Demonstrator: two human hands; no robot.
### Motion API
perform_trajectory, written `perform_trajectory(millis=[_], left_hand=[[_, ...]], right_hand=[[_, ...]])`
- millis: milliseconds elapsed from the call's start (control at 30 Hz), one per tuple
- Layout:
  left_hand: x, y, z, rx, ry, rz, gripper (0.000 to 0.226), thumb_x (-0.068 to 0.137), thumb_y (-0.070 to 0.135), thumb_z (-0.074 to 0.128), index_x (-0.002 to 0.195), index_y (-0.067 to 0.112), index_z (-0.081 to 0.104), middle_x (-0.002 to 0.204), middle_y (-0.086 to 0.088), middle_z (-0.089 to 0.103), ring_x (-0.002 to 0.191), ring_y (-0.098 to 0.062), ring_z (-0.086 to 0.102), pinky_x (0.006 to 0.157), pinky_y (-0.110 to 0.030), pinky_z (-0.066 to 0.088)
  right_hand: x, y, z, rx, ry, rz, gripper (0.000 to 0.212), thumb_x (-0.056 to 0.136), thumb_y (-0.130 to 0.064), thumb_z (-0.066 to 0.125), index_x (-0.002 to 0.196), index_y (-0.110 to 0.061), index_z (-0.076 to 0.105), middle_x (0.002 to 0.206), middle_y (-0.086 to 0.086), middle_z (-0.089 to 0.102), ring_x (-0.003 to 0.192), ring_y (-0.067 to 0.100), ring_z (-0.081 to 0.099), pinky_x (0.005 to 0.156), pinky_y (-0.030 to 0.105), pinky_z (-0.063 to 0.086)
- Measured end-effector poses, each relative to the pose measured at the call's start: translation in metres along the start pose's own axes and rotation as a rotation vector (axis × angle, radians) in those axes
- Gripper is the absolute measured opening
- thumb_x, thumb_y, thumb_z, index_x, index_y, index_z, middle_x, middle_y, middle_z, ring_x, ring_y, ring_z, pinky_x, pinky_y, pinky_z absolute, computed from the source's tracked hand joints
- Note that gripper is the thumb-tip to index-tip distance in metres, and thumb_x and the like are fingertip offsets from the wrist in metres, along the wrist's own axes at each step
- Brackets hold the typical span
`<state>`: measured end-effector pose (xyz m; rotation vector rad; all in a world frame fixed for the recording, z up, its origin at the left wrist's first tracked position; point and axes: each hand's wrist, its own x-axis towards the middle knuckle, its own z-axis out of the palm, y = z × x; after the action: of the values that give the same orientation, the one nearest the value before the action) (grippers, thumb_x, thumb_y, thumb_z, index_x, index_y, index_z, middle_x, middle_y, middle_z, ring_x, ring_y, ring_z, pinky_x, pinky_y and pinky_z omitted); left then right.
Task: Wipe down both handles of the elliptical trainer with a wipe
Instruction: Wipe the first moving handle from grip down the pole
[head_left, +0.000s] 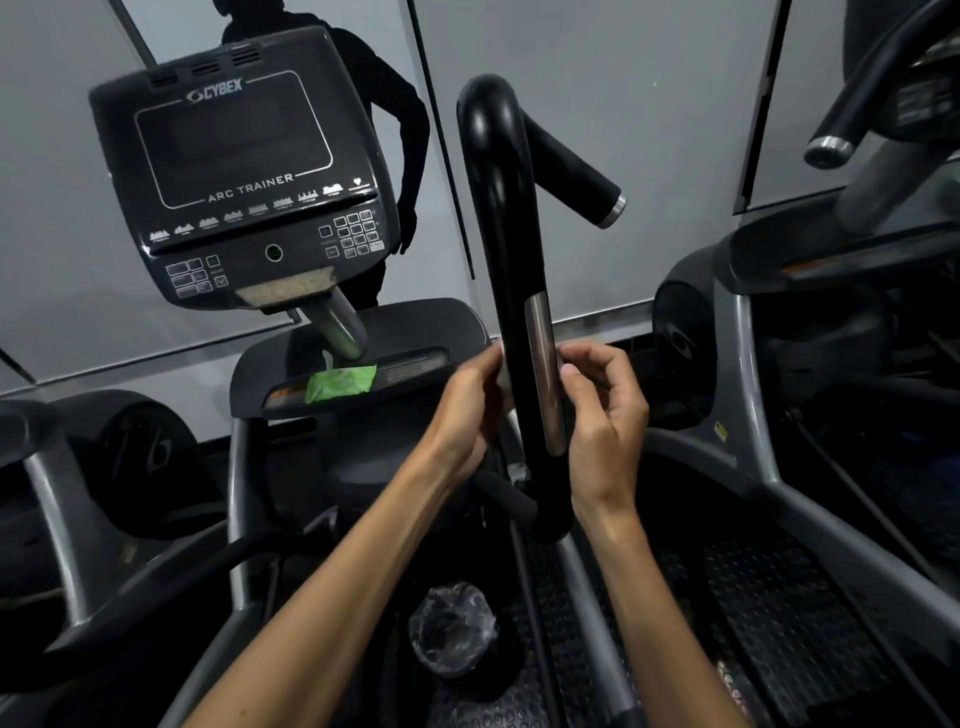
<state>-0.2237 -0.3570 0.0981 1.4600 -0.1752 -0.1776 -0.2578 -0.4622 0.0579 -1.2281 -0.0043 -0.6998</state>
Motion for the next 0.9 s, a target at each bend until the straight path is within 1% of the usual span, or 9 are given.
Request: perform_trajectory(millis=[67, 167, 233, 300, 467, 567, 667, 767, 900], left_hand=[[-0.005, -0.005, -0.001, -0.017, -0.014, -0.035, 0.046, 0.109, 0.021, 0.032, 0.1, 0.013, 0.076, 0.09, 0.002, 0.077, 0.082, -0.004, 0.071, 0.076, -0.018, 0.052], [-0.003, 0.006, -0.001, -0.084, -0.054, -0.022, 0.057, 0.109, 0.023, 0.033, 0.08, 0.018, 0.082, 0.081, 0.004, 0.076, 0.075, -0.004, 0.07, 0.075, -0.018, 0.052], [0.002, 0.009, 0.0, -0.131, -0.046, 0.0, 0.05, 0.108, 0.024, 0.034, 0.091, 0.015, 0.08, 0.087, 0.001, 0.077, 0.08, -0.007, 0.071, 0.078, -0.021, 0.052], [0.001, 0.002, 0.001, -0.15, -0.041, -0.029, 0.042, 0.108, 0.022, 0.032, 0.106, 0.009, 0.073, 0.086, 0.001, 0.076, 0.077, -0.006, 0.07, 0.076, -0.021, 0.052], [-0.005, -0.006, -0.009, -0.009, -0.08, -0.053, 0.034, 0.106, 0.017, 0.037, 0.109, 0.006, 0.068, 0.077, 0.005, 0.064, 0.067, -0.004, 0.057, 0.072, -0.022, 0.046], [0.0, 0.013, -0.009, -0.065, 0.019, 0.086, 0.026, 0.106, 0.014, 0.043, 0.106, 0.007, 0.068, 0.083, 0.0, 0.067, 0.073, -0.006, 0.06, 0.073, -0.022, 0.048], [-0.006, 0.012, -0.006, -0.073, 0.114, 0.167, 0.014, 0.104, 0.012, 0.047, 0.107, 0.004, 0.058, 0.089, -0.013, 0.048, 0.078, -0.016, 0.047, 0.076, -0.027, 0.041], [-0.022, -0.008, -0.004, -0.005, 0.194, 0.197, 0.012, 0.1, 0.006, 0.051, 0.095, 0.006, 0.063, 0.087, -0.011, 0.056, 0.083, -0.015, 0.052, 0.08, -0.027, 0.043], [-0.022, 0.0, 0.005, 0.161, 0.338, 0.374, 0.006, 0.098, 0.011, 0.064, 0.099, 0.008, 0.07, 0.086, -0.001, 0.071, 0.083, -0.006, 0.063, 0.078, -0.019, 0.05]], right_hand=[[0.0, 0.0, -0.001, 0.003, -0.002, 0.001, 0.014, 0.093, -0.019, 0.059, 0.101, -0.022, 0.069, 0.106, 0.005, 0.07, 0.102, 0.024, 0.066, 0.093, 0.048, 0.054], [0.001, -0.005, -0.002, 0.028, -0.002, -0.007, 0.015, 0.094, -0.019, 0.056, 0.102, -0.02, 0.068, 0.103, -0.001, 0.071, 0.1, 0.018, 0.066, 0.09, 0.036, 0.053], [0.002, -0.009, -0.002, 0.048, -0.004, -0.014, 0.016, 0.095, -0.019, 0.054, 0.103, -0.017, 0.068, 0.102, -0.004, 0.071, 0.099, 0.013, 0.066, 0.088, 0.026, 0.05], [0.003, -0.011, -0.001, 0.048, -0.011, -0.019, 0.018, 0.096, -0.02, 0.053, 0.106, -0.015, 0.067, 0.103, -0.003, 0.071, 0.099, 0.013, 0.066, 0.088, 0.028, 0.05], [0.006, -0.015, -0.003, 0.018, -0.061, -0.019, 0.019, 0.099, -0.024, 0.052, 0.108, -0.02, 0.067, 0.104, -0.006, 0.071, 0.101, 0.011, 0.067, 0.086, 0.025, 0.05], [0.006, -0.017, -0.004, -0.017, -0.112, -0.025, 0.018, 0.1, -0.021, 0.054, 0.111, -0.019, 0.067, 0.107, -0.006, 0.072, 0.103, 0.014, 0.067, 0.089, 0.03, 0.052], [0.006, -0.02, -0.004, -0.023, -0.122, -0.031, 0.021, 0.096, -0.015, 0.055, 0.111, -0.023, 0.067, 0.113, -0.007, 0.071, 0.114, 0.013, 0.064, 0.099, 0.032, 0.05], [0.005, -0.023, -0.004, -0.007, -0.081, -0.042, 0.025, 0.091, -0.013, 0.054, 0.108, -0.026, 0.066, 0.114, -0.007, 0.071, 0.116, 0.011, 0.063, 0.101, 0.031, 0.048], [0.001, -0.027, 0.002, -0.021, -0.044, -0.033, 0.022, 0.091, -0.015, 0.054, 0.107, -0.022, 0.067, 0.11, -0.006, 0.071, 0.113, 0.011, 0.064, 0.098, 0.027, 0.049]])
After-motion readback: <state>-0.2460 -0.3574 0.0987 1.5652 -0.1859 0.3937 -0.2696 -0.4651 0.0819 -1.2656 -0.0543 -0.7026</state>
